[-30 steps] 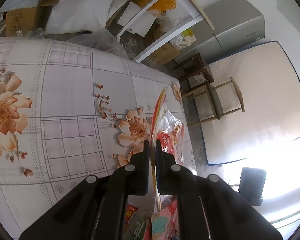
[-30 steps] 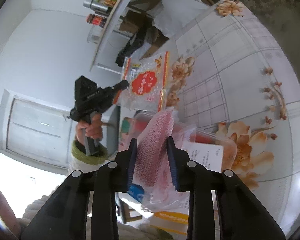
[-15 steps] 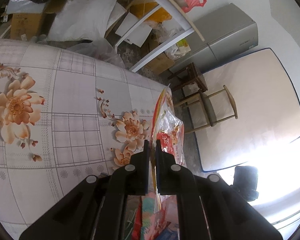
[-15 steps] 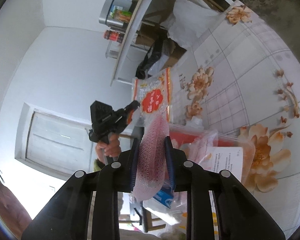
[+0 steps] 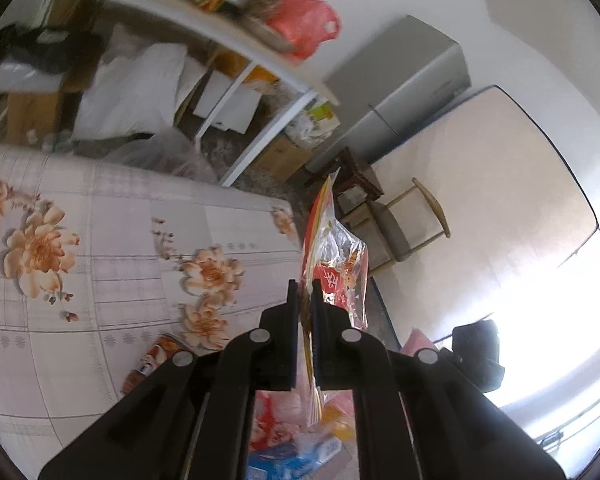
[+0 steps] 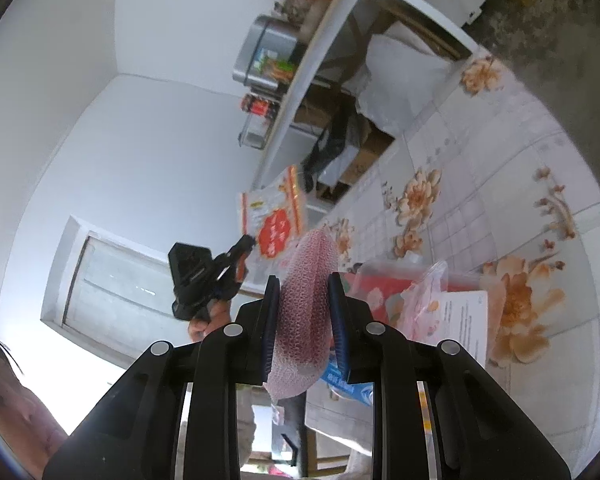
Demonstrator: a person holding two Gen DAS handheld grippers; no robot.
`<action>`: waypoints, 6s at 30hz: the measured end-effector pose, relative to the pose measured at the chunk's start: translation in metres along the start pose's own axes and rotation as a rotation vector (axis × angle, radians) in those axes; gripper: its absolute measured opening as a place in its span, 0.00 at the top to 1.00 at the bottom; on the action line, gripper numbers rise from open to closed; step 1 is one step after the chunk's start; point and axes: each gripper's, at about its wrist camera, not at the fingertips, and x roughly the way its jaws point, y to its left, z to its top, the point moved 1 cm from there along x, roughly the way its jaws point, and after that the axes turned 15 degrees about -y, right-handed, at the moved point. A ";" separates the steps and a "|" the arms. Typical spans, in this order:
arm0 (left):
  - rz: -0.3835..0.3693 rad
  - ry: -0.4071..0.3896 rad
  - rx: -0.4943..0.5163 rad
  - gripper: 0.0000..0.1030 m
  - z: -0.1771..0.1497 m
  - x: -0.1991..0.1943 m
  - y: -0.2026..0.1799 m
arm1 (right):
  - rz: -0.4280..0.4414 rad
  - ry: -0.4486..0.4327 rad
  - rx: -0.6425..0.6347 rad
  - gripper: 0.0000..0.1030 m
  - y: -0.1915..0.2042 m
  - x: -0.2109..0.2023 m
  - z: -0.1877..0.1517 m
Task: Collect trash
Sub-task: 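Carry both bags over the blue wastebasket and open both tools, then move both open tools back toward the table, then grasp the clear plastic bag with the right tool and lift it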
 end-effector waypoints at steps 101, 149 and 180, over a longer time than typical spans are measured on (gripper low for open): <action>0.271 -0.203 0.484 0.35 -0.240 -0.083 -0.084 | -0.389 0.050 -0.881 0.08 0.032 0.016 -0.097; 0.153 -0.113 0.510 0.35 -0.265 -0.049 -0.084 | -0.211 0.106 -0.520 0.76 0.027 0.037 -0.070; 0.182 0.045 1.489 0.49 -0.354 0.079 -0.167 | -0.168 -0.178 -0.258 0.76 -0.007 -0.086 -0.035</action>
